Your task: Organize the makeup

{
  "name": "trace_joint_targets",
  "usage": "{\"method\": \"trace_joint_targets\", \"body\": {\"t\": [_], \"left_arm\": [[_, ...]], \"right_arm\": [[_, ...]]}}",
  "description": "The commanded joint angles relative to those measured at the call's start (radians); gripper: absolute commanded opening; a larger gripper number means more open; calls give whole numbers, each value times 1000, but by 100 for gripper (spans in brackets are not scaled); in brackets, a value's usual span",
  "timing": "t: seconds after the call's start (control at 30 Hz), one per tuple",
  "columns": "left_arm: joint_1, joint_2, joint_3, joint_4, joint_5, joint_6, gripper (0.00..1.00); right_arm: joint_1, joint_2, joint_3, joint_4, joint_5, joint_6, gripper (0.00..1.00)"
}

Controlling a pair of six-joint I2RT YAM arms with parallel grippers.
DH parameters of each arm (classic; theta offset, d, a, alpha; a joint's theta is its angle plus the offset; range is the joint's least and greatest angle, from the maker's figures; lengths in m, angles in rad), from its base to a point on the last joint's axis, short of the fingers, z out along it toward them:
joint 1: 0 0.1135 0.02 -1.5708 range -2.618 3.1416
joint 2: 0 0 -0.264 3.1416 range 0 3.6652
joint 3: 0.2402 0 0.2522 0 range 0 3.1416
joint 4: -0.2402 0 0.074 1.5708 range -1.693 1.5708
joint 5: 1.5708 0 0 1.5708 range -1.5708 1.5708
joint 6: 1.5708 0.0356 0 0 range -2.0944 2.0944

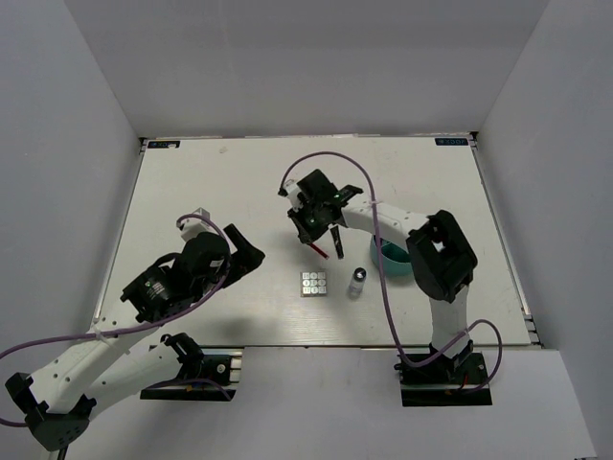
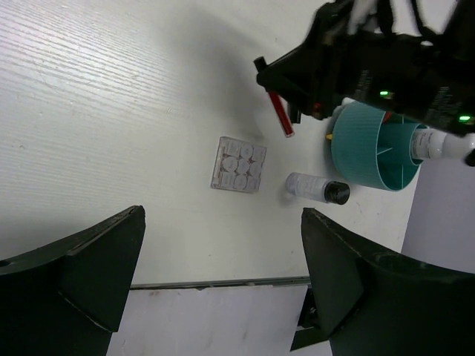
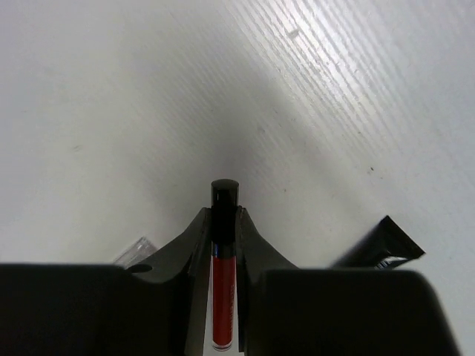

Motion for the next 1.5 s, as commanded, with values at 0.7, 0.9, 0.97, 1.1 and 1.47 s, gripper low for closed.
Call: {"method": "trace_joint_targets", "body": {"t": [0.7,0.9,0.97,1.1,1.47], "left_arm": [[-6,-74,-165,230,65,44,96],[-6,-51,-170,264,81,64,97],[-6,-42,-170,271,83,70,97],[-6,-36,-174,283,88,75,97],[-6,-42,-196,299,92,75,97]], "right_arm": [[-345,-685,-325,275,-353,-19,0],[-357,-801,-511,491,-203,-17,0],[-357,-817,-553,522,-145,-11,0],[-351,-832,-601,584,-4,0,0],[-346,-824,-679,725,185,-14,0]]}}
